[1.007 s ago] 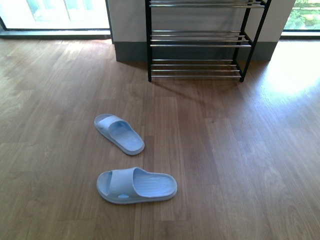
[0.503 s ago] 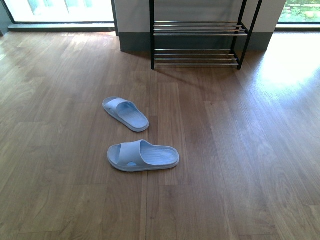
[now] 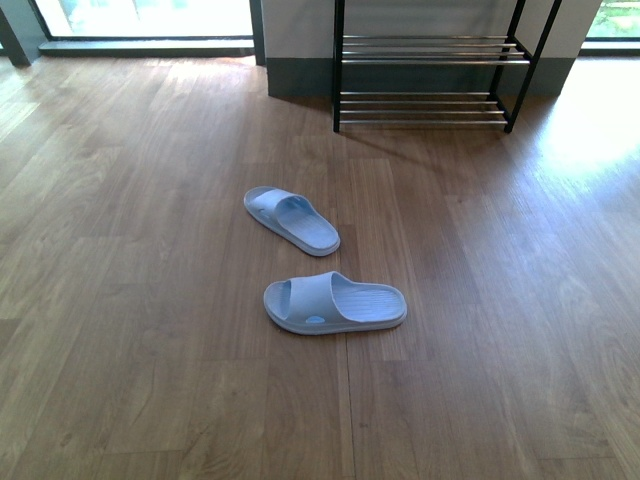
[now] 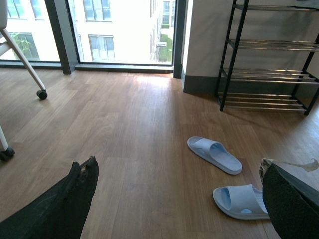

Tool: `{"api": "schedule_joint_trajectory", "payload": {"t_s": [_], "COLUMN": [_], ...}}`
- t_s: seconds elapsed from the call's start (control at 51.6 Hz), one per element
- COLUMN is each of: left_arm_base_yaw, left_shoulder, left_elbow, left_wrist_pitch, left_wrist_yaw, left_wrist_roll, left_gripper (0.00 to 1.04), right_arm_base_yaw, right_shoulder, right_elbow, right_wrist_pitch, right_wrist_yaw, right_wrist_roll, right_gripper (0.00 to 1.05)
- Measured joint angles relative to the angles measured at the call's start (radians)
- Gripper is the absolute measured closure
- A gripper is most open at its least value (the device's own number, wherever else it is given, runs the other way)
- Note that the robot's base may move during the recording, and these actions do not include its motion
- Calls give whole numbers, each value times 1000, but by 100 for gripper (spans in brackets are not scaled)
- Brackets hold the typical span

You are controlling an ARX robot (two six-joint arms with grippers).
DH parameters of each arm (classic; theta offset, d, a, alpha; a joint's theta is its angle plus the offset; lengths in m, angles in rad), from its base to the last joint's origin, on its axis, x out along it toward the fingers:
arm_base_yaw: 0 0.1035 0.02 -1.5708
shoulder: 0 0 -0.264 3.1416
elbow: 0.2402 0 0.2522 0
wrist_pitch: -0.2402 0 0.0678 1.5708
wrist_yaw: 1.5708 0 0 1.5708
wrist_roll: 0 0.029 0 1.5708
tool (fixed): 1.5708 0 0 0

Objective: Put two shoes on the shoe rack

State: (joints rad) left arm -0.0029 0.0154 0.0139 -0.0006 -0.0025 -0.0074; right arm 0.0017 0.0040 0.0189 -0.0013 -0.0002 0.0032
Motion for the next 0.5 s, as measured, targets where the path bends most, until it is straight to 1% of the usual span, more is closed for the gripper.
{"api": "schedule_joint_trajectory", "payload": {"t_s": [0.503], "left_arm_base_yaw": [0], "left_shoulder": [0], "left_elbow": [0], "left_wrist_pitch": [0], "left_wrist_yaw": [3], "left_wrist_roll": [0], "left_gripper": [9], "right_arm_base_yaw": [0], "right_shoulder": [-2], "right_elbow": [0], "right_wrist_pitch": [0], "right_wrist_yaw": [2], "right_wrist_roll": [0], "right_gripper": [9]}}
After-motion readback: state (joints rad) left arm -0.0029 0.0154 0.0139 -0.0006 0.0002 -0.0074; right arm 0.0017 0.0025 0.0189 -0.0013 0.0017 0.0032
